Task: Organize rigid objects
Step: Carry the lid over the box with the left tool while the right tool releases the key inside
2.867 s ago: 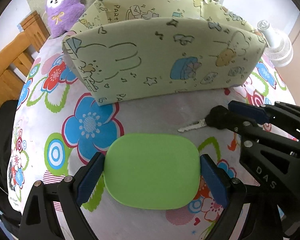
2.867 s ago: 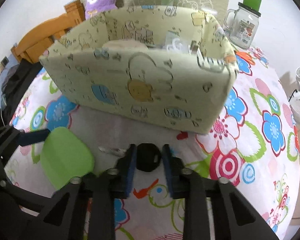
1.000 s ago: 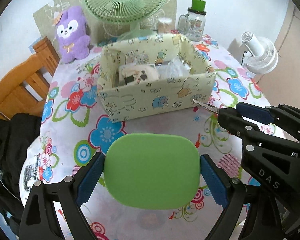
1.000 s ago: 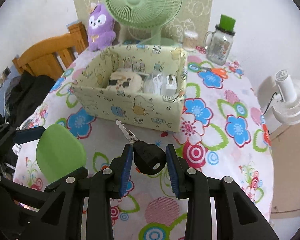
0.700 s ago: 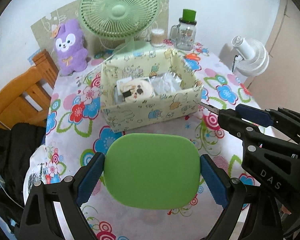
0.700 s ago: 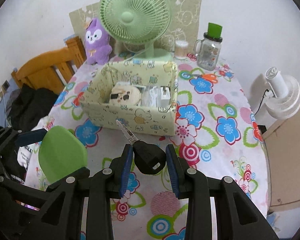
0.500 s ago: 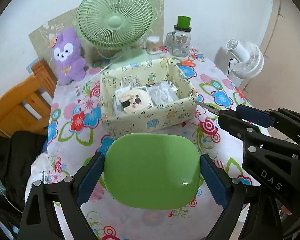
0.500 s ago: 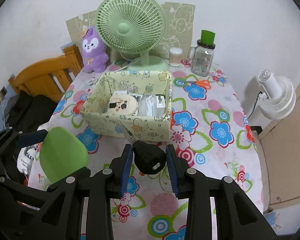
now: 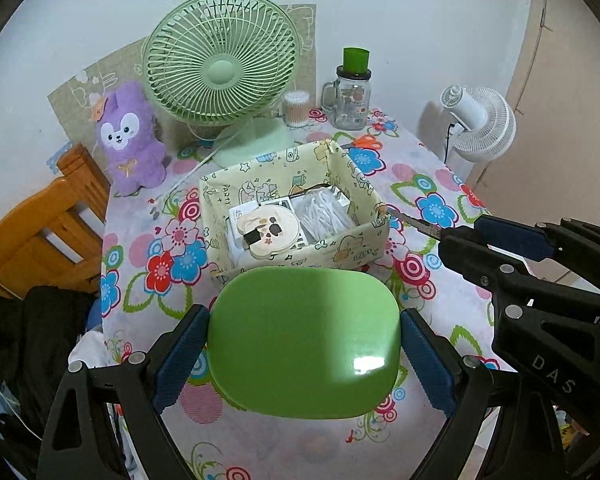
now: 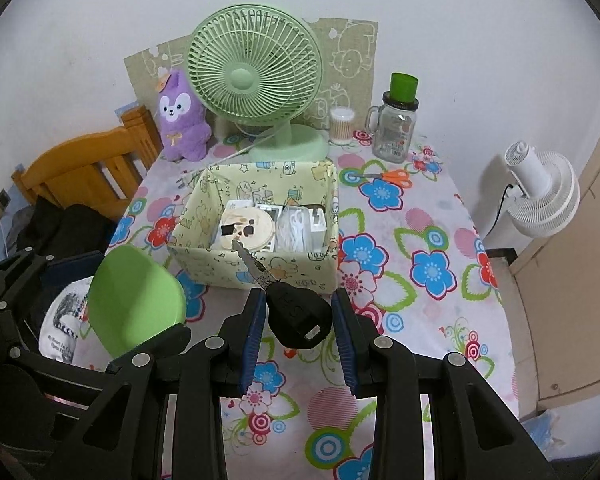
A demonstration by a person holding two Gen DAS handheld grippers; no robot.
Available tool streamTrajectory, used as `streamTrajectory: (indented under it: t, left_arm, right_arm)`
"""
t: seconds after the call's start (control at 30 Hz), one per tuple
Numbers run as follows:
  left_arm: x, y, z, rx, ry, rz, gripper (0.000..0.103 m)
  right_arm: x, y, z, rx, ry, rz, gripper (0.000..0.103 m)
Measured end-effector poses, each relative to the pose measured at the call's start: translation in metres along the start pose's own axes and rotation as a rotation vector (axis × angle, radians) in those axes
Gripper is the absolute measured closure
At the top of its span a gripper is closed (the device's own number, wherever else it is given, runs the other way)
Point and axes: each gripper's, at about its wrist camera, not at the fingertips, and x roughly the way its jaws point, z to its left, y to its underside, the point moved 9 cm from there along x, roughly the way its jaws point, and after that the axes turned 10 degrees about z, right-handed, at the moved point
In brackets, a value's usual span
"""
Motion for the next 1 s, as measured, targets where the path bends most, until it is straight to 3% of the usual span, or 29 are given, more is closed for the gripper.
streamTrajectory:
  t: [0.27, 1.0]
  left_arm:
    - [0.014, -0.02, 0.006, -0.038, -0.011, 0.008, 0.008]
    - [0.088, -0.088, 0.034, -0.132, -0.033, 0.081, 0.008]
  right_arm:
    - [0.014, -0.021, -0.005, -0.029, -0.018, 0.023, 0.067]
    - [0.107, -0.112, -0.015, -0.156, -0.089, 0.102, 0.067]
